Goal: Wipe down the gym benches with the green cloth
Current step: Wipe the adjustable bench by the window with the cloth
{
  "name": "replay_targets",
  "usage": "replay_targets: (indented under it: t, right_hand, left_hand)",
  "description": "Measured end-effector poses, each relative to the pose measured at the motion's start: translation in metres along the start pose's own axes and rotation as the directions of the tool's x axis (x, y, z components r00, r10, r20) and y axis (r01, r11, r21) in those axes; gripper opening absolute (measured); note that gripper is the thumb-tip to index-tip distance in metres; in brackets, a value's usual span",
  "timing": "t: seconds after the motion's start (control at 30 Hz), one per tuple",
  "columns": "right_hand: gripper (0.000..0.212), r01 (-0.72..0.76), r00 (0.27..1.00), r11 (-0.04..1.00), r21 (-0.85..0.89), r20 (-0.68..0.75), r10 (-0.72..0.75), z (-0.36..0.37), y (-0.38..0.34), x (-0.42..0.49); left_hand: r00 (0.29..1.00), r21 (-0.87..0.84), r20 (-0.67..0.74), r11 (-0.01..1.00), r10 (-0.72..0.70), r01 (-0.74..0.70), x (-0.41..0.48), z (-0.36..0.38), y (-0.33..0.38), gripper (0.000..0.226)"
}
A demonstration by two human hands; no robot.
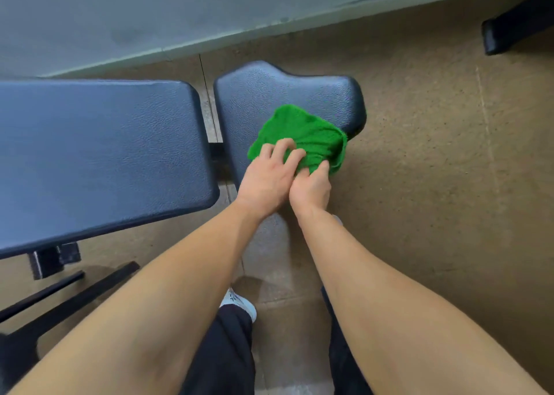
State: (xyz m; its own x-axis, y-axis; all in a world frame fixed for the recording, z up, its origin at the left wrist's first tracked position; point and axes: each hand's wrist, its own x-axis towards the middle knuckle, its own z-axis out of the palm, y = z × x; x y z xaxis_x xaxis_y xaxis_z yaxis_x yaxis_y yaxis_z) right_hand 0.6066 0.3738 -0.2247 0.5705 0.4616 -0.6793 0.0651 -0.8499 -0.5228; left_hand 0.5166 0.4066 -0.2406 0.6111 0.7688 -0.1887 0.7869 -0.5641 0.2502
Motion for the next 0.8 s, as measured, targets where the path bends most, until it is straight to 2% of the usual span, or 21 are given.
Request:
replay_targets:
  t: [0.07,0.13,0.2,0.33,0.47,0.63,0.8]
  right_hand:
    - [0.038,-0.019,0.999,0.998,-0.067,0.045,0.022,-0.014,-0.005,-0.011]
    - [0.038,0.002,0.994,0.990,-0.143,0.106,0.013,-0.030,-0.018,-0.024]
    - [0.039,0.070,0.987,0.976,-0.204,0.155,-0.039,-0.047,-0.039,-0.035]
    - [0.027,0.260,0.949,0.913,-0.314,0.260,-0.180,-0.077,-0.094,-0.057]
    - [0.028,0.368,0.910,0.846,-0.385,0.338,-0.242,-0.113,-0.159,-0.089]
    - [0.030,0.515,0.850,0.727,-0.454,0.377,-0.368,-0.154,-0.239,-0.147]
    - [0.041,0.616,0.787,0.616,-0.491,0.417,-0.454,-0.180,-0.305,-0.204]
  left_hand:
    - [0.985,-0.107,0.150,0.989,-0.089,0.106,-0.006,-0.021,0.003,0.023]
    - [0.959,-0.126,0.256,0.979,-0.124,0.160,-0.007,-0.041,0.003,0.021]
    - [0.940,-0.172,0.298,0.959,-0.166,0.223,-0.006,-0.067,0.002,0.023]
    - [0.921,-0.229,0.328,0.927,-0.213,0.296,-0.004,-0.131,-0.001,0.013]
    - [0.926,-0.221,0.320,0.934,-0.202,0.280,-0.009,-0.210,-0.008,0.006]
    - [0.953,-0.202,0.211,0.945,-0.215,0.258,-0.020,-0.311,-0.013,0.009]
    - [0.958,-0.200,0.127,0.940,-0.256,0.278,-0.038,-0.403,-0.016,0.011]
